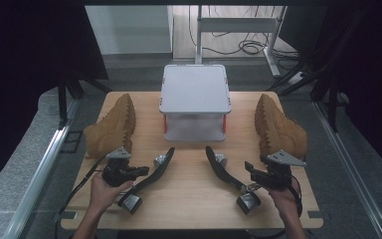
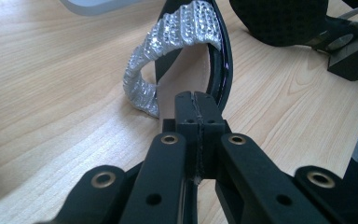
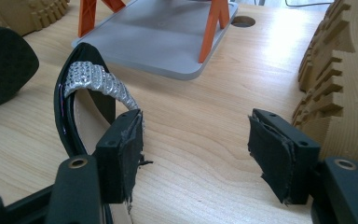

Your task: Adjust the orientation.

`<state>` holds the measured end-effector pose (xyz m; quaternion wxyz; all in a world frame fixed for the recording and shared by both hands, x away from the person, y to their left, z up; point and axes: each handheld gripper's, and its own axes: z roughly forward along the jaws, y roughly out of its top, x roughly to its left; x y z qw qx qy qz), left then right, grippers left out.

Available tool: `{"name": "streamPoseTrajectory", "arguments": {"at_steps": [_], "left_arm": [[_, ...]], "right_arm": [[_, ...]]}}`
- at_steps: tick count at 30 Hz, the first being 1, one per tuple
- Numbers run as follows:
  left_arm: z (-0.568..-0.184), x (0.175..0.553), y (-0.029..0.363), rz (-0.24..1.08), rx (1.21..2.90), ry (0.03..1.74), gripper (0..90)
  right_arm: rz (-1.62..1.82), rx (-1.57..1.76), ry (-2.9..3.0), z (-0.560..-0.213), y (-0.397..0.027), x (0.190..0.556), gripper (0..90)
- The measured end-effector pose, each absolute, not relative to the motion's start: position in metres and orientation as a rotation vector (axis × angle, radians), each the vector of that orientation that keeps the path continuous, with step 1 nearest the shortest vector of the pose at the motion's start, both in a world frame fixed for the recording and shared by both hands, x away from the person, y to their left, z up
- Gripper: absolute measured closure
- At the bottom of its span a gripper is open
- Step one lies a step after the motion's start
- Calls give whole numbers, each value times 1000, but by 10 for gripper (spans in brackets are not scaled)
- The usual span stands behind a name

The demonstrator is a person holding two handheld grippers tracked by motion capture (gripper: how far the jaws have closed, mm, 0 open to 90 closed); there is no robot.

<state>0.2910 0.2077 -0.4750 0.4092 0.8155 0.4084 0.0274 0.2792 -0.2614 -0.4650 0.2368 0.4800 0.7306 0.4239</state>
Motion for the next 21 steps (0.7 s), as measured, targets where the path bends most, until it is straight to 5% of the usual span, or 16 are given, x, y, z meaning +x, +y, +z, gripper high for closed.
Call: {"name": "streamPoseTrajectory", "arguments": {"at_steps": [21], "left_arm": [[-480,291,202,60,2092,1020,900]], "right_arm": [[1157,1288,1990,-463,-255,275,354]]}}
